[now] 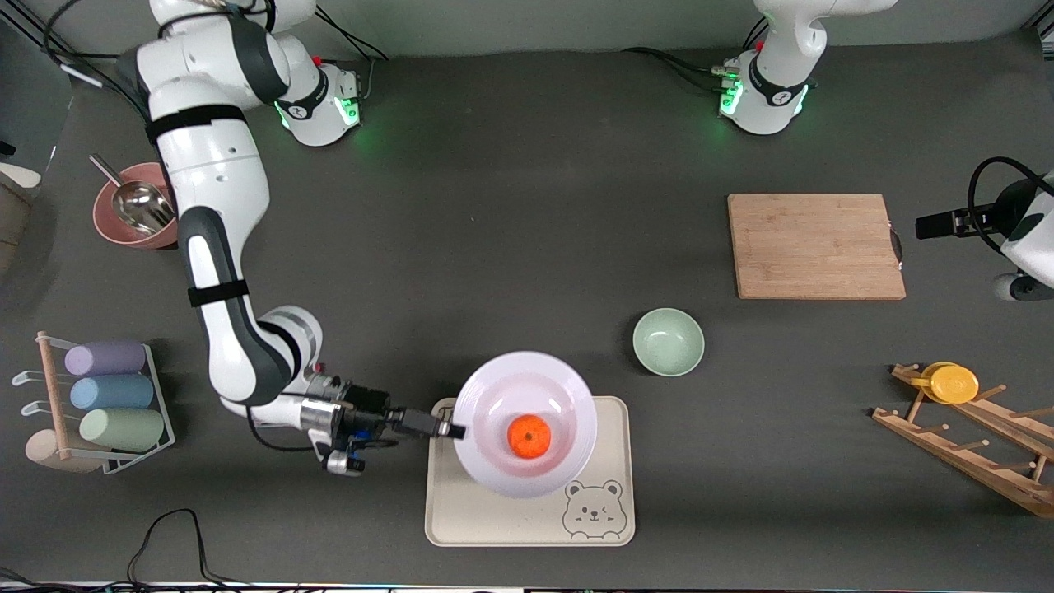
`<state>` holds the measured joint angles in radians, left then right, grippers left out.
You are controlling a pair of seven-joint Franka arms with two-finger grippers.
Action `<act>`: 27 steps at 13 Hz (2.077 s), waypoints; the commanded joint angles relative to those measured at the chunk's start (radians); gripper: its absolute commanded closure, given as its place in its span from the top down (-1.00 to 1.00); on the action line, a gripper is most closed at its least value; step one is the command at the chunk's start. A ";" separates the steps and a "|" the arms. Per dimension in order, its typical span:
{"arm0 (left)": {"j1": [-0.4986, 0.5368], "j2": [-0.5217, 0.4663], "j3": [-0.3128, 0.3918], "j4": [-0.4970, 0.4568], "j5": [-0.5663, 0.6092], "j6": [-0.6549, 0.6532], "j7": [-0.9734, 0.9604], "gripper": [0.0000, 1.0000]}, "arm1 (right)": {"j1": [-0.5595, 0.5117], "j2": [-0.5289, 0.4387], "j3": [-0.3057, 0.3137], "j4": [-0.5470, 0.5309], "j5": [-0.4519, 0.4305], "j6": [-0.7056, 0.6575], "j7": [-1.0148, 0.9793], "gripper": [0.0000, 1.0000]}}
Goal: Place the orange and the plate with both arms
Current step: 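Slide the plate with the right gripper onto the bear tray, then open the right gripper and release the plate on the tray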
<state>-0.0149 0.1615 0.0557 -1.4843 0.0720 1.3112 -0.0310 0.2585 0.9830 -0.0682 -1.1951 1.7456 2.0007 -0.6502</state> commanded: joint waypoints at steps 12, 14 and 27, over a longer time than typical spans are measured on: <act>0.009 -0.002 0.003 -0.005 -0.011 0.016 0.032 1.00 | 0.041 0.279 -0.016 0.250 -0.011 0.130 0.046 -1.00; 0.007 -0.002 0.003 -0.005 -0.011 0.023 0.032 1.00 | 0.044 0.290 -0.016 0.250 -0.012 0.154 0.017 -1.00; 0.012 -0.022 0.009 -0.004 -0.047 0.028 -0.027 1.00 | 0.024 0.234 -0.025 0.163 -0.078 0.164 -0.037 0.59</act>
<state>-0.0050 0.1623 0.0637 -1.4834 0.0424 1.3316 -0.0229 0.2953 1.2593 -0.0948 -0.9703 1.7286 2.1574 -0.6873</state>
